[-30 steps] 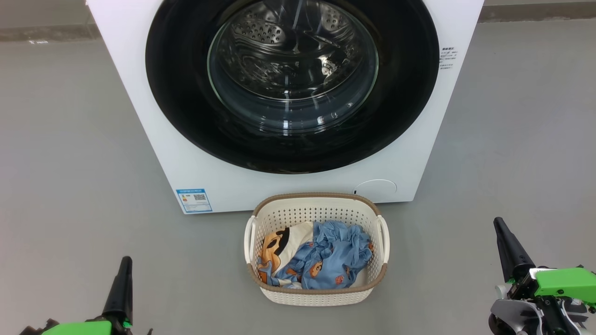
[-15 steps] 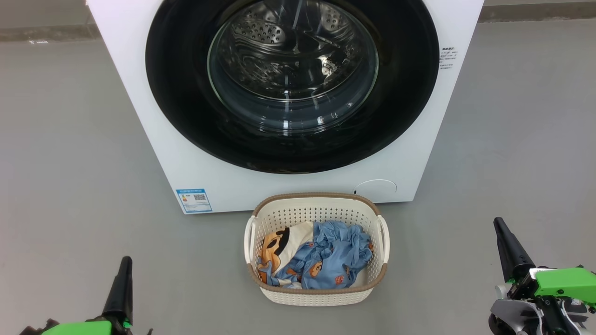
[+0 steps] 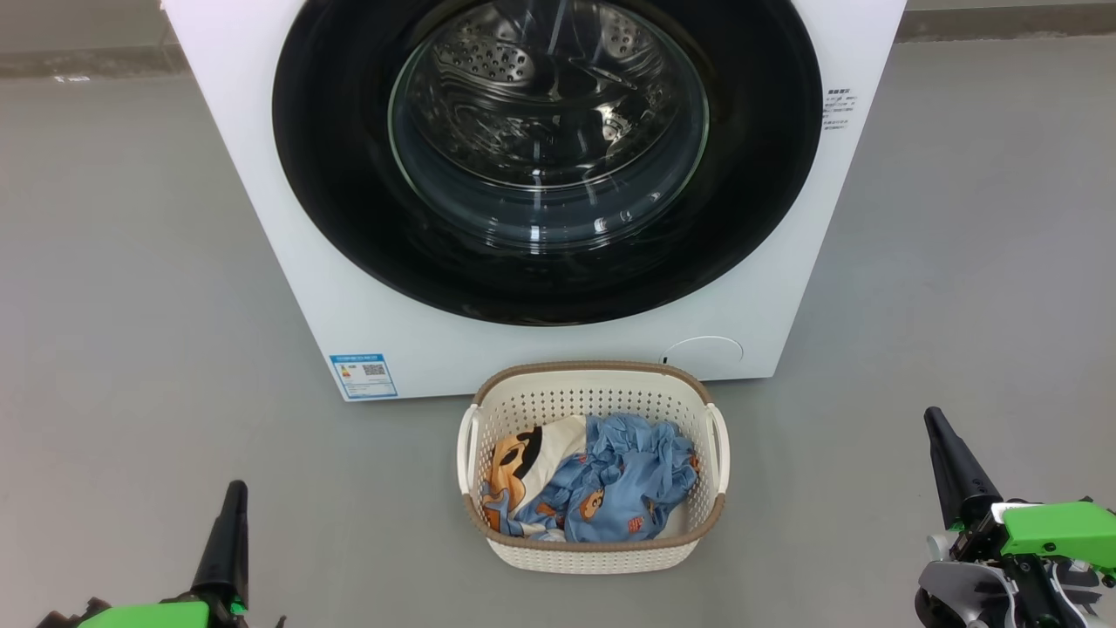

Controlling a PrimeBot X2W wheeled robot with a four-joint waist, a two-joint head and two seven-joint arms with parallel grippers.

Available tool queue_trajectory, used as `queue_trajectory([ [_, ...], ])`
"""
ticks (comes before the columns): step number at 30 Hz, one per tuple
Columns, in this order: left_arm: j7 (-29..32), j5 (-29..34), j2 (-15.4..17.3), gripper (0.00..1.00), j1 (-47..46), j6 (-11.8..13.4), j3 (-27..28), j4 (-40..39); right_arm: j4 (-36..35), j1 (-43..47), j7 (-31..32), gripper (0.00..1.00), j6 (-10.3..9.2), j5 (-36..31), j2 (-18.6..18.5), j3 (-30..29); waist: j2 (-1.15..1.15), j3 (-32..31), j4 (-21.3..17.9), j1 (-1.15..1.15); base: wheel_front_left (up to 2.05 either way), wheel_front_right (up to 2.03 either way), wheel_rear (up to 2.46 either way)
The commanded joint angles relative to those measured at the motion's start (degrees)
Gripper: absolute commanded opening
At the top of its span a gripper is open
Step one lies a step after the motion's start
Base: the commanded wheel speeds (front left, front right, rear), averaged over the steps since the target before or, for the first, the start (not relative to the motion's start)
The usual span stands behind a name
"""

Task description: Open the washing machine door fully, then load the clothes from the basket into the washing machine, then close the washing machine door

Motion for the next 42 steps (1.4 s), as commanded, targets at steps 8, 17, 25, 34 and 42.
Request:
queue_trajectory([
  [8,0.10,-0.38,0.54,0.00,-1.80,-0.39,1.81,-0.98,-1.43,-1.12,0.27,0.00,0.91,-0.58,-0.48,1.07,0.00,0.00,0.00,0.00,0.00,0.00,0.00],
  [17,0.10,-0.38,0.54,0.00,-1.80,-0.39,1.81,-0.98,-1.43,-1.12,0.26,0.00,0.91,-0.58,-0.48,1.07,0.00,0.00,0.00,0.00,0.00,0.00,0.00],
  [25,0.10,-0.38,0.54,0.00,-1.80,-0.39,1.81,-0.98,-1.43,-1.12,0.26,0.00,0.91,-0.57,-0.48,1.08,0.00,0.00,0.00,0.00,0.00,0.00,0.00],
  [34,0.10,-0.38,0.54,0.00,-1.80,-0.39,1.81,-0.98,-1.43,-1.12,0.26,0.00,0.91,-0.57,-0.48,1.08,0.00,0.00,0.00,0.00,0.00,0.00,0.00],
  [42,0.09,-0.39,0.54,0.00,-1.80,-0.39,1.81,-0.98,-1.43,-1.12,0.26,0.00,0.91,-0.57,-0.48,1.08,0.00,0.00,0.00,0.00,0.00,0.00,0.00],
])
